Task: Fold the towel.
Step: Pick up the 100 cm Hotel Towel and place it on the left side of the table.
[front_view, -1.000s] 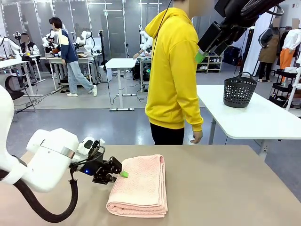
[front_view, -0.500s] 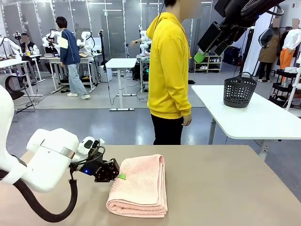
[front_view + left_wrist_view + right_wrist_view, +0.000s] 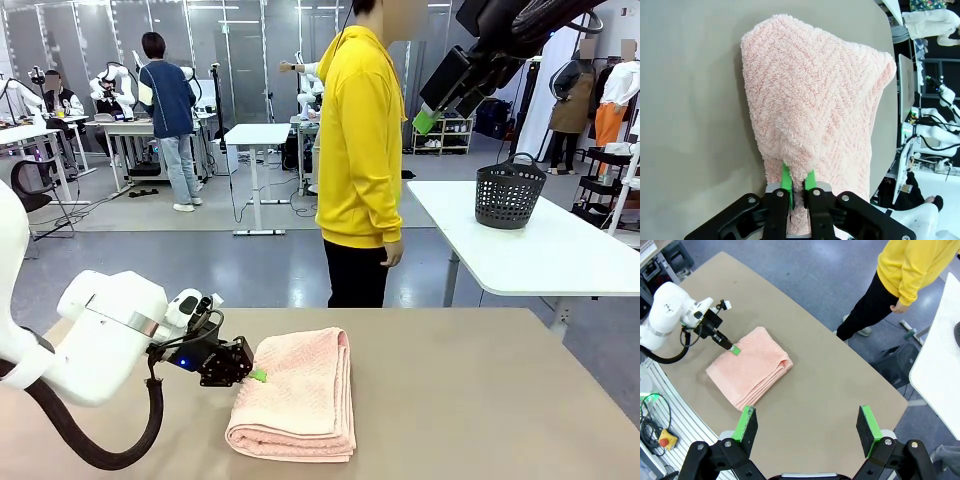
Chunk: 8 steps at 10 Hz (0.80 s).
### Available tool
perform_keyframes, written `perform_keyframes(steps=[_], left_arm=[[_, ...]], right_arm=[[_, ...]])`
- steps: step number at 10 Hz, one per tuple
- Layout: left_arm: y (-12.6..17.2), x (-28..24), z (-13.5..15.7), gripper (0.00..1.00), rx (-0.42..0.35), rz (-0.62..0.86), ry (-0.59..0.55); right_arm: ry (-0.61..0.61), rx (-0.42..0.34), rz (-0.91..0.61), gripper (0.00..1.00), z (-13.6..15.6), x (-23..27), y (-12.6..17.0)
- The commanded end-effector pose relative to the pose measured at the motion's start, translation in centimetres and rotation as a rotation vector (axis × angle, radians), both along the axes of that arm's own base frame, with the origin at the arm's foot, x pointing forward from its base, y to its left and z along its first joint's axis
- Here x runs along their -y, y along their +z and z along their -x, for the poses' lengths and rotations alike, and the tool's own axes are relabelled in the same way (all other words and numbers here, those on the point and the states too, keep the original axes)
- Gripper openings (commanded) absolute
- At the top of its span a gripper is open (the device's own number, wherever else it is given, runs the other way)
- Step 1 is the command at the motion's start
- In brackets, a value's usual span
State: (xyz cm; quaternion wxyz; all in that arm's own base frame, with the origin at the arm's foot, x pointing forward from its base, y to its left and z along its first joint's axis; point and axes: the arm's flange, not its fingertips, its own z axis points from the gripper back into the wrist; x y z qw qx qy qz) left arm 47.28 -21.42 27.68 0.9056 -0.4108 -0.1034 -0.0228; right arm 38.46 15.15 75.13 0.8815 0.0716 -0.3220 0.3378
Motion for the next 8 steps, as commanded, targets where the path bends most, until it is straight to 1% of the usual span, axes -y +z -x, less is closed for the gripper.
perform_keyframes(steps=[1,2,3,4,5,6,7,8], left_arm=[[-0.2,0.1,0.2,0.00,0.004,0.015,0.012],[0.0,0.0,0.0,0.11,0.000,0.000,0.000],[2.7,-2.0,0.4,0.11,0.040,0.020,0.006],[5.0,-4.2,1.5,0.11,0.075,0.045,-0.019],[6.4,-6.8,2.1,0.11,0.091,0.056,0.004],[7.0,-9.6,2.3,0.11,0.111,0.067,0.042],[7.1,-12.8,2.8,0.11,0.107,0.066,0.070],[7.0,-14.9,3.1,0.11,0.110,0.055,0.091]], right_arm=[[-0.009,-0.007,0.006,1.00,0.0,0.0,0.0],[-0.009,-0.007,0.006,1.00,0.0,0.0,0.0],[-0.009,-0.007,0.006,1.00,0.0,0.0,0.0],[-0.009,-0.007,0.006,1.00,0.0,0.0,0.0],[-0.009,-0.007,0.006,1.00,0.0,0.0,0.0],[-0.009,-0.007,0.006,1.00,0.0,0.0,0.0],[-0.009,-0.007,0.006,1.00,0.0,0.0,0.0],[-0.009,-0.007,0.006,1.00,0.0,0.0,0.0]])
